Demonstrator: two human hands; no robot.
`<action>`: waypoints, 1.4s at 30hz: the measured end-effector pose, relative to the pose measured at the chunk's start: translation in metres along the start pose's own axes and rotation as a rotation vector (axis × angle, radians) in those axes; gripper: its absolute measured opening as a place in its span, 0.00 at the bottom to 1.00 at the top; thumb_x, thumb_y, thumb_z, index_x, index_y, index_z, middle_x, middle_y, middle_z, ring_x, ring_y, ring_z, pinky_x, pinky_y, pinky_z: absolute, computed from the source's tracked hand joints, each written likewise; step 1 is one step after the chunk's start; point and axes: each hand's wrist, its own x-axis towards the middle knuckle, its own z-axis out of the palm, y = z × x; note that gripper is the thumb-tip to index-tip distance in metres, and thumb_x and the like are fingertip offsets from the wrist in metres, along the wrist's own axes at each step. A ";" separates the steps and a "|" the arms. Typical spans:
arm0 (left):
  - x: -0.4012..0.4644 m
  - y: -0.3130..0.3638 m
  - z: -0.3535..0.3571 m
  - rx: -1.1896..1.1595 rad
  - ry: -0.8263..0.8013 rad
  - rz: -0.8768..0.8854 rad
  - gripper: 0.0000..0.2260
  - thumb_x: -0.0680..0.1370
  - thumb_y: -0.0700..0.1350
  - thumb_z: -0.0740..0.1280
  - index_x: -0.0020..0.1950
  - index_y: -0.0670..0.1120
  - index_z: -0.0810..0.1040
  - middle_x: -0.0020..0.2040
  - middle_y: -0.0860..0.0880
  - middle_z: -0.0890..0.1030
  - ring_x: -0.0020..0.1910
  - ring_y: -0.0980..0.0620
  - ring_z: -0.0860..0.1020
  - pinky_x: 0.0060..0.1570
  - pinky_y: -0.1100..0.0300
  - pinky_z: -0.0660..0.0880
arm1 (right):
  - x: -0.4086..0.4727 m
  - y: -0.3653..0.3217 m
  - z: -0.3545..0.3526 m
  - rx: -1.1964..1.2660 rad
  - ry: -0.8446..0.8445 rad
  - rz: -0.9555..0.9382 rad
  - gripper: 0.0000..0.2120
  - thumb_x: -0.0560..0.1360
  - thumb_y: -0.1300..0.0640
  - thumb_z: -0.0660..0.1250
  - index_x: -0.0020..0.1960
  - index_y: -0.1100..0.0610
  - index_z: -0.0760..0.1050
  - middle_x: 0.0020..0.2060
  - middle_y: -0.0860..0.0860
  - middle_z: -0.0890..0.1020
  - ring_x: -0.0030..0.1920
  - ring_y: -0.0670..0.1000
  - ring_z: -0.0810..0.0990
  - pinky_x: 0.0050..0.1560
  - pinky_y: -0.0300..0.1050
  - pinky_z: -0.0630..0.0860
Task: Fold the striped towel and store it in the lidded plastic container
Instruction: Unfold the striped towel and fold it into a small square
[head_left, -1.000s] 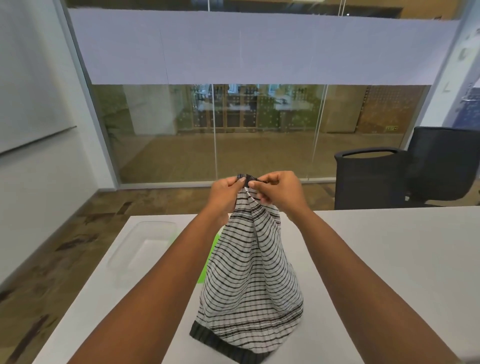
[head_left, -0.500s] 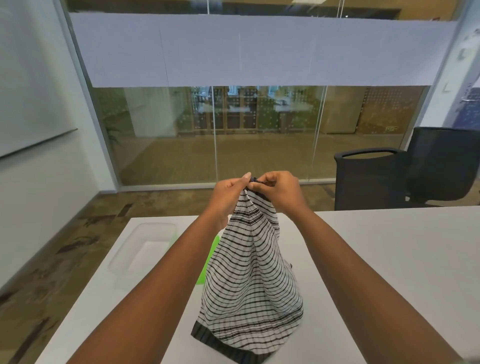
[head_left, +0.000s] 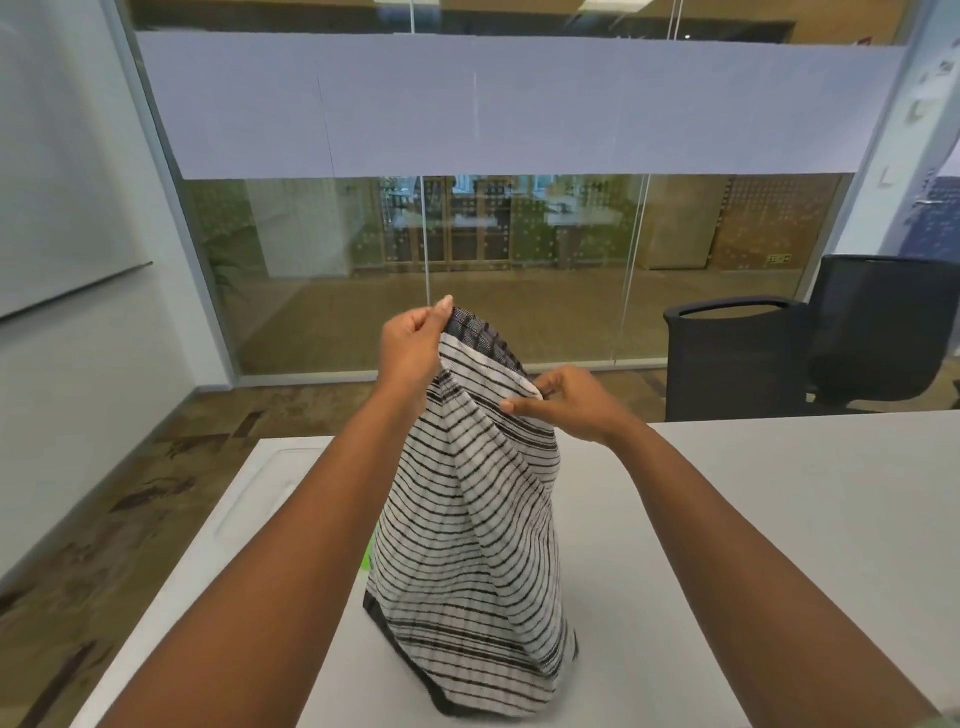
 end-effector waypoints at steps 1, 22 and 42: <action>0.002 0.003 -0.002 -0.012 0.015 0.008 0.16 0.77 0.50 0.63 0.30 0.47 0.73 0.35 0.45 0.78 0.35 0.48 0.75 0.34 0.72 0.76 | -0.001 0.003 0.000 0.000 -0.004 0.013 0.10 0.67 0.46 0.73 0.34 0.51 0.80 0.28 0.44 0.83 0.31 0.42 0.81 0.29 0.37 0.74; 0.023 0.027 -0.055 -0.113 0.156 0.017 0.13 0.77 0.52 0.64 0.33 0.49 0.75 0.36 0.49 0.78 0.45 0.46 0.76 0.61 0.40 0.74 | 0.008 0.002 -0.038 -0.263 0.515 -0.218 0.11 0.75 0.53 0.66 0.49 0.60 0.82 0.46 0.56 0.83 0.43 0.48 0.76 0.43 0.39 0.69; 0.042 0.033 -0.061 0.467 -0.117 0.080 0.12 0.78 0.49 0.64 0.39 0.43 0.74 0.32 0.43 0.73 0.27 0.52 0.70 0.28 0.63 0.65 | 0.000 -0.023 -0.100 0.399 0.421 -0.079 0.11 0.71 0.63 0.71 0.53 0.63 0.80 0.23 0.43 0.82 0.20 0.39 0.74 0.22 0.28 0.70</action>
